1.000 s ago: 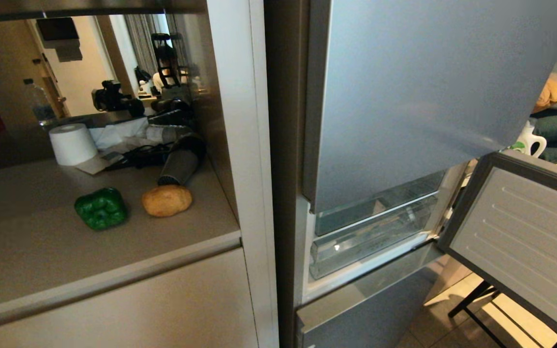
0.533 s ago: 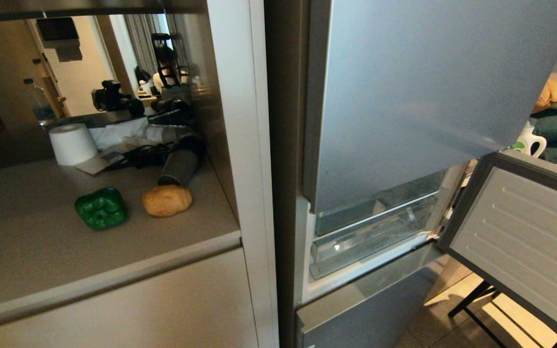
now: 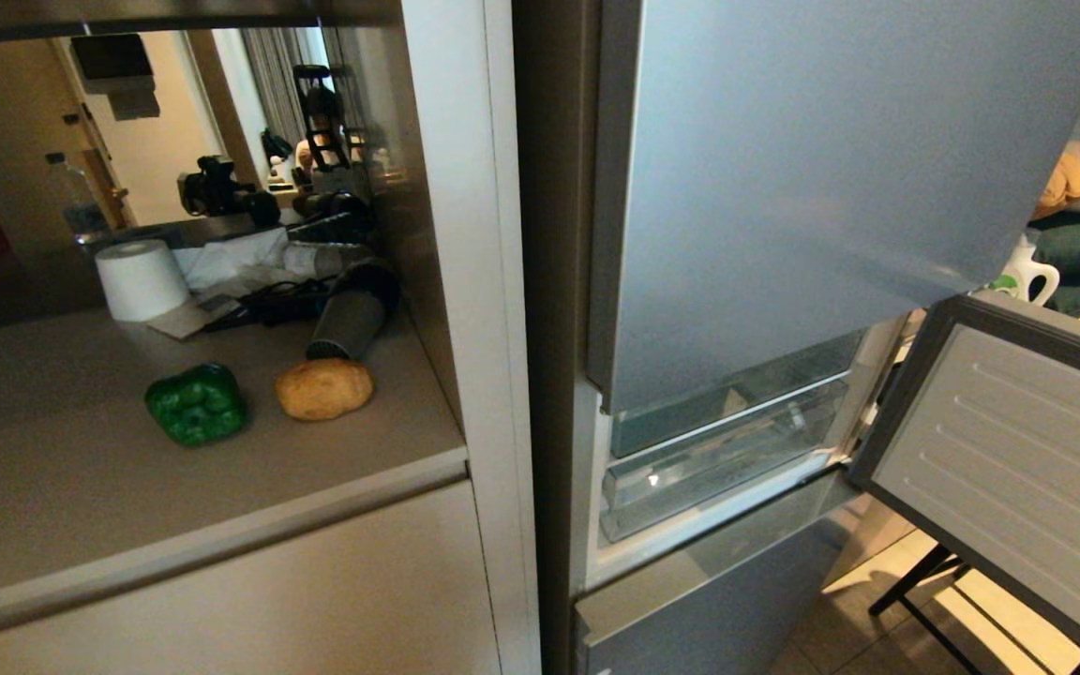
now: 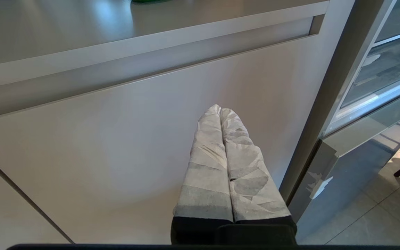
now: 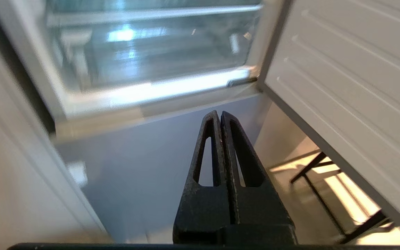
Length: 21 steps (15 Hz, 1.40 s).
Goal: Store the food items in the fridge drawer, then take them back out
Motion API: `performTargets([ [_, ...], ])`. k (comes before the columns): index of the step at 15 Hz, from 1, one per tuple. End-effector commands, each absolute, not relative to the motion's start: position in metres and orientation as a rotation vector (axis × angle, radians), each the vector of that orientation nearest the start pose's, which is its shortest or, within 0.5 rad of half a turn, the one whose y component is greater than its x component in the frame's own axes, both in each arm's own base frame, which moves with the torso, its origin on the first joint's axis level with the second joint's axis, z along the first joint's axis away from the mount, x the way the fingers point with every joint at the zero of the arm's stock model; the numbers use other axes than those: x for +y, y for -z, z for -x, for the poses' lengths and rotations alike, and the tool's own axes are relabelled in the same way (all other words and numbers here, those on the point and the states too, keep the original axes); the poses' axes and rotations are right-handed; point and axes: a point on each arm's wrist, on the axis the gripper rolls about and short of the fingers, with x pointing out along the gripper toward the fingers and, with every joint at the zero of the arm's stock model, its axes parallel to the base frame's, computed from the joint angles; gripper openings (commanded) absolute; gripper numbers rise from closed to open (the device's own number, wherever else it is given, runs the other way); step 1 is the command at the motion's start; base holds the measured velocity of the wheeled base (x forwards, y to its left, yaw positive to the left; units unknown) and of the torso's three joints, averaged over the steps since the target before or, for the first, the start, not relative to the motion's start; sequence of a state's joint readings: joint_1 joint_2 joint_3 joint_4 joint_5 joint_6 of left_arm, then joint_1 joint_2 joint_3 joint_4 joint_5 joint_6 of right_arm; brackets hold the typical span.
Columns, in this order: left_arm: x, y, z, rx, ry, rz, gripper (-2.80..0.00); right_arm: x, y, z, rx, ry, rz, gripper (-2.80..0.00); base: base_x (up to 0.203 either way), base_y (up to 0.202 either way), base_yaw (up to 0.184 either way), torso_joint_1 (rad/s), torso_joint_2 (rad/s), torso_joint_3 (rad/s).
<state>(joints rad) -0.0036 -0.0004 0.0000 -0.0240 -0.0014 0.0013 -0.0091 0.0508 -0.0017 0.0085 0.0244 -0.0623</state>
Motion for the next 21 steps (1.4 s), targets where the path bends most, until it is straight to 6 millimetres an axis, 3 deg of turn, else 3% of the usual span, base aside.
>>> performTargets([
  [1,0.0,-0.0754,0.0221,-0.015,0.005,0.0,-2.8,0.0003,-0.0755,0.0228,0.005,-0.005,0.004,-2.8,0.0,0.0,0.0,0.0,0.0,0.0],
  [21,0.0,-0.075,0.022,-0.014,0.005,-0.003,-2.8,0.0,-0.0755,0.0228,0.005,0.008,-0.023,-2.8,0.0,0.0,0.0,0.0,0.0,0.0],
])
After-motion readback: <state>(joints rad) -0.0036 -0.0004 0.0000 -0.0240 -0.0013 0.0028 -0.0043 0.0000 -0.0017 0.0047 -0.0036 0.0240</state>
